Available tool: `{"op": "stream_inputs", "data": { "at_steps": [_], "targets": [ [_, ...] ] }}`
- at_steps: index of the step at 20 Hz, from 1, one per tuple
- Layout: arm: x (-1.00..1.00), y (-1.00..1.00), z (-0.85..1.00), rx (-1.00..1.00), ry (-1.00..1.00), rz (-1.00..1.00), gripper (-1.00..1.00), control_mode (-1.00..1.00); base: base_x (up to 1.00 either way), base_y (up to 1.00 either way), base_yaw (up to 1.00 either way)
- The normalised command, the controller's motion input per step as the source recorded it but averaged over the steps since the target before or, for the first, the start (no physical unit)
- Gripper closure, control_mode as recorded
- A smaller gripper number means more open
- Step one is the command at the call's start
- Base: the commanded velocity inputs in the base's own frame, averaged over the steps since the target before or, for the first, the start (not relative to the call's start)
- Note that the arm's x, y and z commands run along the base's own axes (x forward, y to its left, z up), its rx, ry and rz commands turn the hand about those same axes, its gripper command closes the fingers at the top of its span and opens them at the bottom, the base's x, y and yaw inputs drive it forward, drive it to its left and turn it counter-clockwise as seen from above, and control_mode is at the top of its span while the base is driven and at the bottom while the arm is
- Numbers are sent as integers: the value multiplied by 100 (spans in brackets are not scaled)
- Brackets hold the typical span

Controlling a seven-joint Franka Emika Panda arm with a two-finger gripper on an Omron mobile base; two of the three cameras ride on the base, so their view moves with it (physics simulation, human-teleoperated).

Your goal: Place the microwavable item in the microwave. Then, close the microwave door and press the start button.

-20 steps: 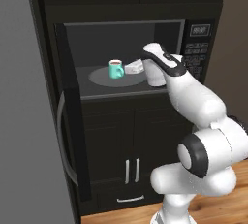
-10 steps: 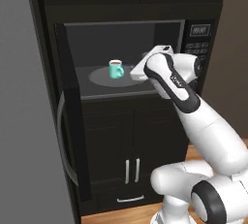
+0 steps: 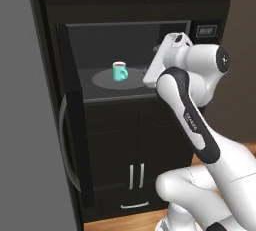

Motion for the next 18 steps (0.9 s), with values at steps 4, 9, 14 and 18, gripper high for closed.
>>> {"op": "stream_inputs", "data": {
  "at_steps": [4,9,14,18],
  "targets": [
    [-100,0,17,-39,0,13,-100,-100,0,0,0],
    [-100,0,0,-38,-1,19,-100,-100,0,0,0],
    [-100,-2,-5,-29,-18,26,-100,-100,0,0,0],
    [-100,0,-1,-24,-46,23,-100,-100,0,0,0]
  ]
}}
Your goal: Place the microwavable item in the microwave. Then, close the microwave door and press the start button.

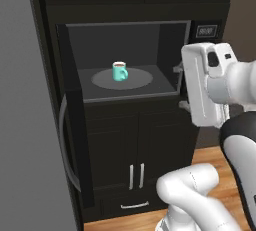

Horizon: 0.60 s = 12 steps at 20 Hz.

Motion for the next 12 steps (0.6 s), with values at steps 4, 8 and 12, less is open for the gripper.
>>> {"op": "stream_inputs", "data": {
  "at_steps": [4,8,12],
  "targets": [
    [-100,4,-4,-27,-56,14,-100,-100,0,0,0],
    [-100,23,0,-33,-53,2,-100,-100,0,0,0],
    [-97,52,-17,-37,-41,0,-100,-100,0,0,0]
  ]
}}
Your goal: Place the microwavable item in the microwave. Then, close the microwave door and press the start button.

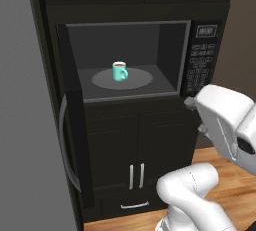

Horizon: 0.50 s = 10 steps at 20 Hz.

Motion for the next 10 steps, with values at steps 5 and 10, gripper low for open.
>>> {"op": "stream_inputs", "data": {
  "at_steps": [5,10],
  "targets": [
    [-60,99,-50,-34,-14,-1,-100,-100,0,0,0],
    [-25,100,-48,-23,-1,-1,-100,-100,0,0,0]
  ]
}}
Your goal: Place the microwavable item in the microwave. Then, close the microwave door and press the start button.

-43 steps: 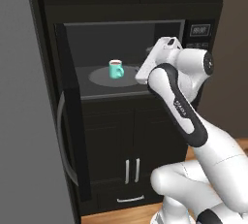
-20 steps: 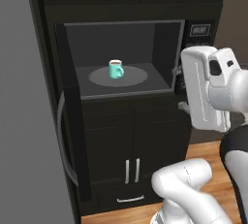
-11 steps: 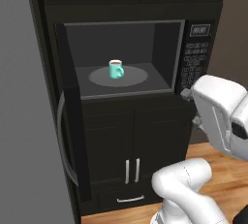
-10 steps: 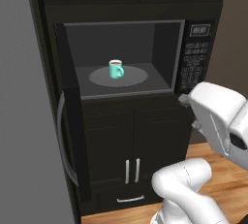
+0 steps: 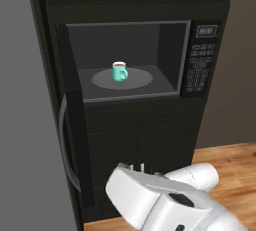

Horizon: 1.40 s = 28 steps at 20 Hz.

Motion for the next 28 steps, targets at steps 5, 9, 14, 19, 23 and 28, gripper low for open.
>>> {"op": "stream_inputs", "data": {
  "at_steps": [5,9,14,19,23,28],
  "targets": [
    [14,100,-51,-18,0,-8,-100,-100,0,0,0],
    [62,100,-52,-15,0,-13,-100,-100,0,0,0],
    [79,87,-71,-17,0,-12,-100,-100,0,0,0],
    [97,51,-64,-11,0,-5,-100,-100,0,0,0],
    [98,6,-53,-2,0,-5,-100,-100,0,0,0],
    [50,-41,-9,0,0,-13,-100,-100,0,0,0]
  ]
}}
